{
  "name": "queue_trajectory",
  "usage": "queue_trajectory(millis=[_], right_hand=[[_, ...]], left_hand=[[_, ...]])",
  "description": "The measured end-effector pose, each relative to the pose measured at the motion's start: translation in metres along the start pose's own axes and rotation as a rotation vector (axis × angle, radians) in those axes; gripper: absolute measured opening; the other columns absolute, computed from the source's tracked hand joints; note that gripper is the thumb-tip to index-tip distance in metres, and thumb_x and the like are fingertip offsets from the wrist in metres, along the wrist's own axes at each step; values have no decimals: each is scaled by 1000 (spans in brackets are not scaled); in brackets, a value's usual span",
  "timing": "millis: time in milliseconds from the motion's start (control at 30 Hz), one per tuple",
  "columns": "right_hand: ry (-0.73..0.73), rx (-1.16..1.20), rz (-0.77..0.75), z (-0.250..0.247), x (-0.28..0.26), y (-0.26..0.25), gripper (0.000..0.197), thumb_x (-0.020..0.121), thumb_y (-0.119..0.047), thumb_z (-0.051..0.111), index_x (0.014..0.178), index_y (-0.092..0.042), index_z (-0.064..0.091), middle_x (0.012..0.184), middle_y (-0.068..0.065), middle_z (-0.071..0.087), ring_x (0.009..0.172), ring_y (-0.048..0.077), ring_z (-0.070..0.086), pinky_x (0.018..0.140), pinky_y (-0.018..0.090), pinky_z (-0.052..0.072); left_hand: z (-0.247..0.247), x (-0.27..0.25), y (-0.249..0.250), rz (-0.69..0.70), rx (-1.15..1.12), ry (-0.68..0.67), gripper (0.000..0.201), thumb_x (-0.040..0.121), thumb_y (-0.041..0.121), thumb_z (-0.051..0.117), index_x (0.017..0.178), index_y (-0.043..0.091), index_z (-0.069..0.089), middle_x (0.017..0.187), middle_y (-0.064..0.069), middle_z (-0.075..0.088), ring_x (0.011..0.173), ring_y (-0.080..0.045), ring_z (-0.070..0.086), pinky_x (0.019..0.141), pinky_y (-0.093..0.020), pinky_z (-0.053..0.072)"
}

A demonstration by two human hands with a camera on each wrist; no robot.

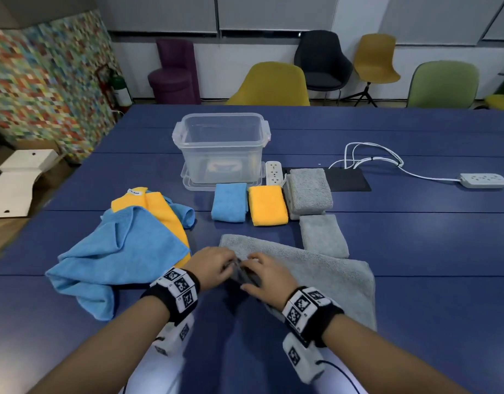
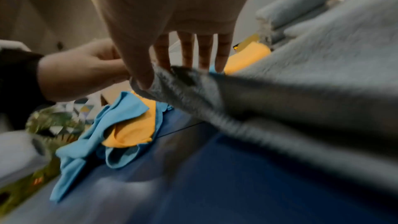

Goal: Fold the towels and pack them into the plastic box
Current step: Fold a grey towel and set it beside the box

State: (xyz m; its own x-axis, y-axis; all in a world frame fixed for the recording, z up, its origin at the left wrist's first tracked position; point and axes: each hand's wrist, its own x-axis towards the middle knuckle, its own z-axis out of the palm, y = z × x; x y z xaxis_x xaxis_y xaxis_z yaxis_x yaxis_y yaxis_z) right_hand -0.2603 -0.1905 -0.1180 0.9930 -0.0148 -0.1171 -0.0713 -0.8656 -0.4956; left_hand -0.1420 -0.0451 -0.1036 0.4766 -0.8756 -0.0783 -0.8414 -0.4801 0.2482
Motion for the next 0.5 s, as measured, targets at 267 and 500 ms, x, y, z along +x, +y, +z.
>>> queue_trajectory(millis=[267, 500], right_hand=[[24, -104, 116, 14, 17, -2, 27, 90, -22, 49, 108, -6, 60, 116, 10, 54, 103, 31, 56, 81, 35, 44], [-134, -267, 273, -32, -4, 45, 22, 93, -17, 45, 105, -10, 61, 109, 13, 61, 100, 28, 59, 73, 31, 43]], left_hand=[[-4, 3, -23, 3, -93, -32, 85, 70, 63, 6, 105, 8, 62, 107, -6, 58, 101, -20, 56, 81, -25, 39], [-16, 26, -56, -316, -184, 149, 33, 99, 26, 41, 102, 2, 65, 105, -16, 62, 101, -31, 57, 80, -34, 39]])
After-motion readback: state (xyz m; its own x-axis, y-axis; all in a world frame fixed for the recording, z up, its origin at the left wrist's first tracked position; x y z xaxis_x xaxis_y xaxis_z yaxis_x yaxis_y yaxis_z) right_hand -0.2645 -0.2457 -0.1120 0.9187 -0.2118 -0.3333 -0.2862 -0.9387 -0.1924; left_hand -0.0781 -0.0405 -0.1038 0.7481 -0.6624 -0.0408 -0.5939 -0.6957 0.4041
